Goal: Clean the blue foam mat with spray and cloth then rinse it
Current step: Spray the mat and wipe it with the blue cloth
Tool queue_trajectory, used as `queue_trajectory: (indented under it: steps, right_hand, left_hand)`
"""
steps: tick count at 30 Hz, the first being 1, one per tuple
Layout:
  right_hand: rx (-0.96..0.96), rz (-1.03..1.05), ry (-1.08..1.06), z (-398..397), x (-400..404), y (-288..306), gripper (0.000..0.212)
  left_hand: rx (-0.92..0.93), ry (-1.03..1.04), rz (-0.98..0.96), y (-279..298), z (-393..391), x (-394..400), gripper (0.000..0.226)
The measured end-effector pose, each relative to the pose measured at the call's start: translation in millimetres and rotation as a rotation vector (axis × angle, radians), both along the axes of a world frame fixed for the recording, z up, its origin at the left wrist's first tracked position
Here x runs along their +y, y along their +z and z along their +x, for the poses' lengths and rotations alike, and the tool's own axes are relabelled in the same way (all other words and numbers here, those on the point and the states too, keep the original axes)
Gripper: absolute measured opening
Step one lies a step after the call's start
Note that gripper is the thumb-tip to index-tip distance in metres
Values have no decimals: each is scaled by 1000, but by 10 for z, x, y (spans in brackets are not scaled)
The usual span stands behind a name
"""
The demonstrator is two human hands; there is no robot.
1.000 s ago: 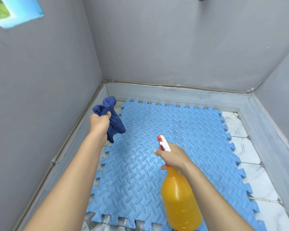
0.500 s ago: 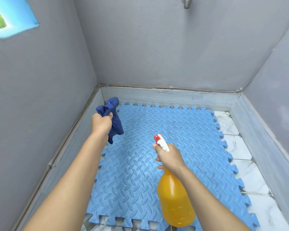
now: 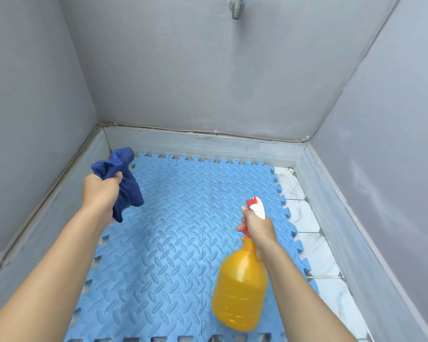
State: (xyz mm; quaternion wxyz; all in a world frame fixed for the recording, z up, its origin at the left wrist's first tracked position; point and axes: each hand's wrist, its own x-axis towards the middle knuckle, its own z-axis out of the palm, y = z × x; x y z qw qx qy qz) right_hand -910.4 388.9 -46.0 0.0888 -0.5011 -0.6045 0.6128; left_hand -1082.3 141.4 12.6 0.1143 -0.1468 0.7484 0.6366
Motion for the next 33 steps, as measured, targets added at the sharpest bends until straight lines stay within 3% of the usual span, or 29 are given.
queue_trajectory:
  steps: [2, 6, 12, 18, 22, 27, 33]
  right_hand:
    - [-28, 51, -78, 99, 199, 14, 30]
    - [-44, 43, -28, 232, 398, 13, 32]
    - [-48, 38, -40, 372, 438, -71, 29]
    - [-122, 115, 237, 27, 226, 42, 35]
    - [-58, 111, 371, -326, 91, 237, 36]
    - [-46, 174, 407, -724, -113, 380, 33]
    - [-108, 109, 722, -791, -502, 335, 32]
  left_hand:
    - [-6, -8, 22, -36, 35, 52, 19]
    - [35, -23, 25, -74, 76, 149, 3]
    - [60, -20, 41, -81, 112, 195, 11]
    - [93, -85, -70, 26, 3, 4, 7]
    - [112, -125, -106, 92, -84, -79, 4]
    - [118, -106, -82, 148, -129, -96, 8]
    - [166, -151, -219, 169, -170, -172, 16]
